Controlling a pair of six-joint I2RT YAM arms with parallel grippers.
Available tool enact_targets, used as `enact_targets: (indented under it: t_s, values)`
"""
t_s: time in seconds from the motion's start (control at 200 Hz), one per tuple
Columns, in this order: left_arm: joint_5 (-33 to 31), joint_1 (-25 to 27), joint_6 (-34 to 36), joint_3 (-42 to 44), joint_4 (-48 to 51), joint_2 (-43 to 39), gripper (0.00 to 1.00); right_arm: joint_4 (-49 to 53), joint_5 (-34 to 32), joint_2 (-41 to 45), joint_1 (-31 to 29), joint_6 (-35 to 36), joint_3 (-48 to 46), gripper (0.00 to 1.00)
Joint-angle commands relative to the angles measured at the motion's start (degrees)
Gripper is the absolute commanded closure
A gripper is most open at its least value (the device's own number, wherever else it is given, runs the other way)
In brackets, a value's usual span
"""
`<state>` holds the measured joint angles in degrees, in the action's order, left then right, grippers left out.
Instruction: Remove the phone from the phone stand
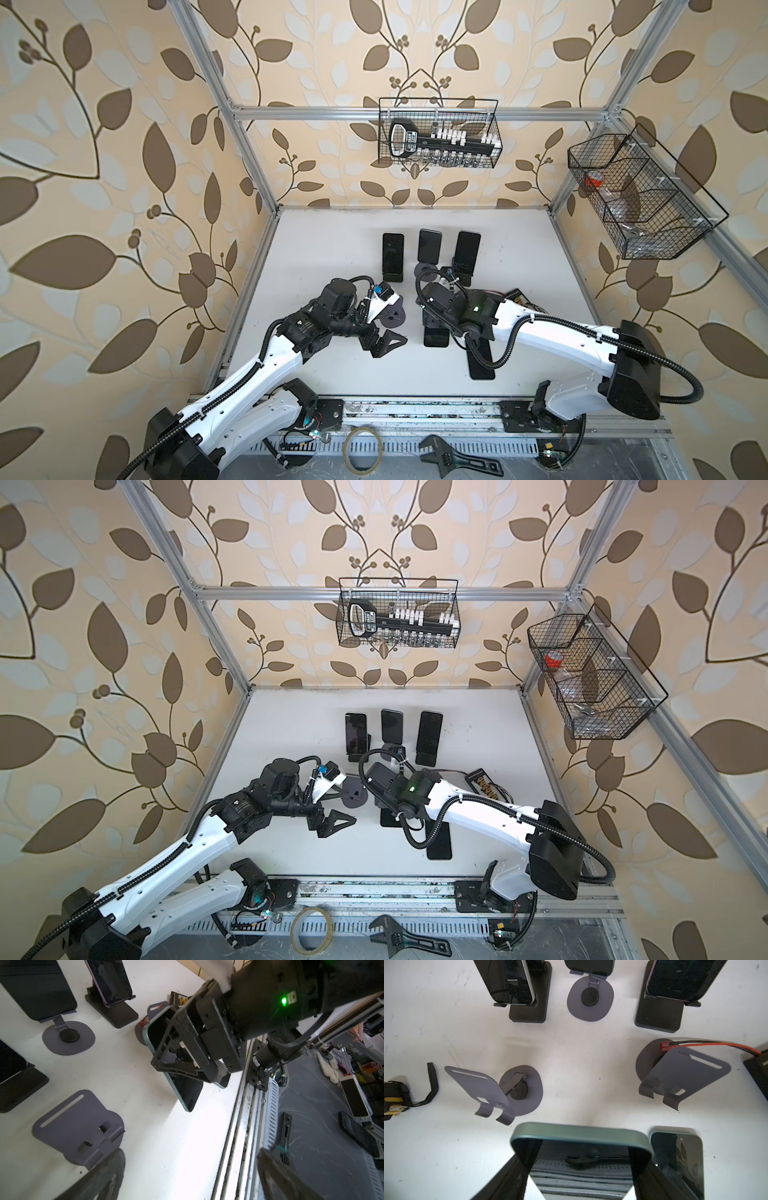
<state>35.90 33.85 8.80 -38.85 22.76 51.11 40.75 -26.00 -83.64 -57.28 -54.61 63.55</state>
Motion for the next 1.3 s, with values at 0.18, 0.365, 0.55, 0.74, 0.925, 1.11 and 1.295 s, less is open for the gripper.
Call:
enact_targets:
  t_s: [0.18,0.365,0.55,0.74,0.925,1.11,1.295]
  values:
    - [-0.99,2.41,6.10,0.00,1.31,-0.97,0.01,1.82,1.16,-0.11,0.43,-0.35,-0.83,0.29]
    - [-3.74,2.63,6.47,0.31,1.25,-2.05,0.01,2.92,2.43,-1.02,0.50,0.29,-1.45,0.28]
    - [-3.91,2.63,6.39,0.02,1.27,-1.81,0.01,4.25,3.79,-1.78,0.60,0.22,-2.32,0.28]
    - [-3.61,2.63,6.09,-0.33,1.29,-1.95,0.01,4.34,4.48,-1.53,0.85,-0.06,-3.64,0.28]
    - [-3.71,2.65,6.08,-0.18,0.82,-2.36,0.01,4.42,5.20,-1.61,1.57,-0.31,-4.92,0.28]
    - [-3.48,2.64,5.39,-0.04,0.53,-1.85,0.01,4.42,6.26,-1.71,2.08,-0.42,-5.99,0.28]
    - [-2.62,2.63,3.50,-0.69,-0.57,-2.27,0.01,4.42,7.27,-2.12,2.52,-0.23,-6.60,0.28]
